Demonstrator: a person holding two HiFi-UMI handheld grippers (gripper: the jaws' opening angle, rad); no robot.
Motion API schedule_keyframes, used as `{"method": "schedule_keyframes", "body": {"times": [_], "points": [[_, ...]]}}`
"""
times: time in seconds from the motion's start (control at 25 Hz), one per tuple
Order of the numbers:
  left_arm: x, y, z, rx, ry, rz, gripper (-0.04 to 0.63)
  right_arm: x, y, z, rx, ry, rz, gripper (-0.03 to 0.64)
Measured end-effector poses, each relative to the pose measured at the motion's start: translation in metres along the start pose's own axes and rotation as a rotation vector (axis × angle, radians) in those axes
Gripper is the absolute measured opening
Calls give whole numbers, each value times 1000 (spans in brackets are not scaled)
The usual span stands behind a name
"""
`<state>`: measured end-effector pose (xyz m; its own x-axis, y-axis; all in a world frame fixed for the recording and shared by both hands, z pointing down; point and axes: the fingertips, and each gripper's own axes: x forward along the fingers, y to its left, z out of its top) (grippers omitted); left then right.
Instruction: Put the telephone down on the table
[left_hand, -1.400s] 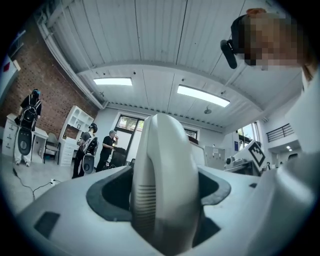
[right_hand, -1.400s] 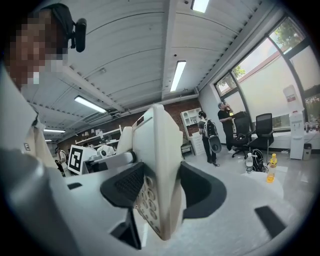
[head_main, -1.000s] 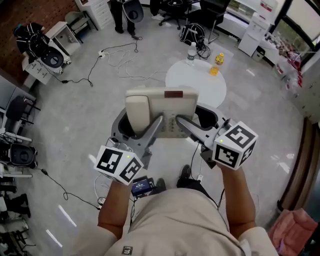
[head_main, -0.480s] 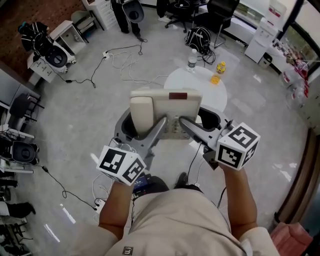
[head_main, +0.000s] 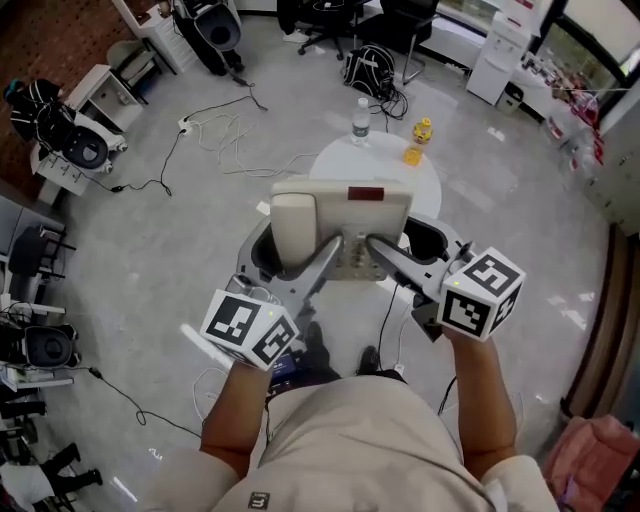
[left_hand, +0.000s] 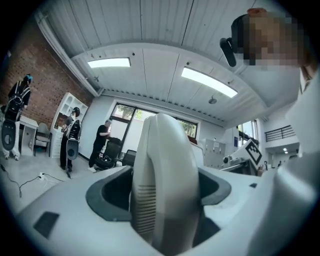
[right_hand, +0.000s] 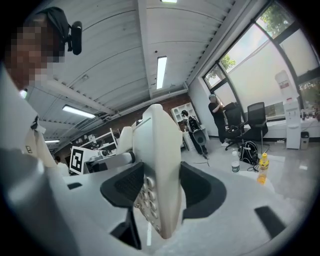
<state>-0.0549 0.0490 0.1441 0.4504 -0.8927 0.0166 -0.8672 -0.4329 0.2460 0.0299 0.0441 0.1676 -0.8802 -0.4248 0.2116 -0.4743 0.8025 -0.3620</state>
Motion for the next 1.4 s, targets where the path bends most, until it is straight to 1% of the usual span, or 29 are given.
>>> {"method": "schedule_keyframes", "body": {"times": [0.16, 0.36, 0.52, 0.96, 1.08, 1.24, 1.32, 1.4], "points": [[22, 24, 17, -7, 20, -68, 360, 21, -11, 20, 21, -13, -67, 213], [35, 34, 14, 3, 33, -128, 360, 30, -20, 19, 37, -46, -121, 213], [39, 37, 10, 11, 34, -163, 360, 32, -24, 15, 36, -66, -149, 214], [48, 41, 11, 34, -4, -250, 360, 35, -29, 17, -9, -107, -210, 215], [50, 42, 2, 23, 1, -256, 360, 35, -33, 10, -6, -102, -219, 215], [55, 44, -9, 25, 10, -241, 360, 38, -45, 4, -7, -99, -200, 216], [62, 58, 0, 27, 10, -217, 360, 52, -50, 13, 1, -93, -174, 216], [73, 75, 20, 29, 6, -194, 360, 70, -55, 35, -2, -84, -151, 215]]}}
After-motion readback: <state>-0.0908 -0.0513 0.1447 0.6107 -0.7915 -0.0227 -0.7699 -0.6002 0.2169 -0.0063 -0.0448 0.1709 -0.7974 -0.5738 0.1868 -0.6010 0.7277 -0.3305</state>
